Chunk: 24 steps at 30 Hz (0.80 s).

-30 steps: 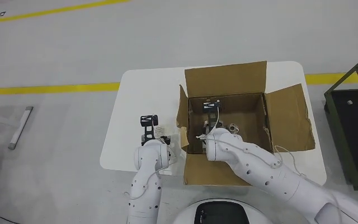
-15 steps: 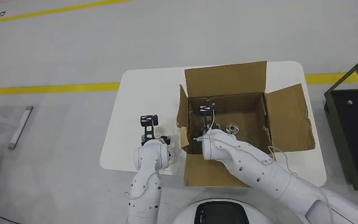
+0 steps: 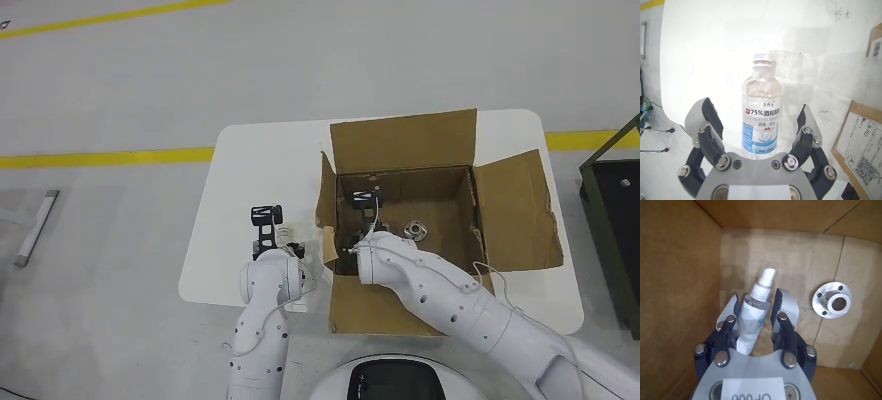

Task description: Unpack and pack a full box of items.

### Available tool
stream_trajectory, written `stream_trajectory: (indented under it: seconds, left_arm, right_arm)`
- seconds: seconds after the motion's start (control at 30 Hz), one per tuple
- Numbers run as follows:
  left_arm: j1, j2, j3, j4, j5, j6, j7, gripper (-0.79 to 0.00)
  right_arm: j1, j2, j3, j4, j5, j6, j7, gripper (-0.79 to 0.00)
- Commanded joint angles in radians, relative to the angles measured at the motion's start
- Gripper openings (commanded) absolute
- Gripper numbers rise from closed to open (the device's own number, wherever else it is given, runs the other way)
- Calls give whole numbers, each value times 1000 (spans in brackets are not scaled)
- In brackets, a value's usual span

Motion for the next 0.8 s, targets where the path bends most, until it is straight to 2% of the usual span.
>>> stream_trajectory:
  seconds: [0.0, 0.17, 0.23, 0.37, 0.47, 0.5, 0.7, 0.77]
  left_arm:
    - [0, 0, 0, 0, 0, 0, 0, 0]
    - [0, 0, 0, 0, 0, 0, 0, 0]
    - [0, 0, 0, 0, 0, 0, 0, 0]
    - [0, 0, 0, 0, 0, 0, 0, 0]
    - [0, 0, 0, 0, 0, 0, 0, 0]
    - [0, 0, 0, 0, 0, 0, 0, 0]
    - [0, 0, 0, 0, 0, 0, 0, 0]
    - [0, 0, 0, 0, 0, 0, 0, 0]
  right_arm:
    - [-1, -2, 8, 5, -3, -5, -1, -456]
    - [-2, -3, 33, 2, -28, -7, 7, -634]
    - [-3, -2, 43, -5, -44, -7, 14, -653]
    - [-12, 4, 69, -28, -83, -6, 32, -616]
    - [-21, 9, 84, -49, -116, -15, 57, -474]
    - [-24, 11, 90, -58, -124, -19, 64, -459]
    - [-50, 15, 117, -107, -157, -45, 92, -453]
    - [-54, 14, 121, -109, -166, -51, 99, -425]
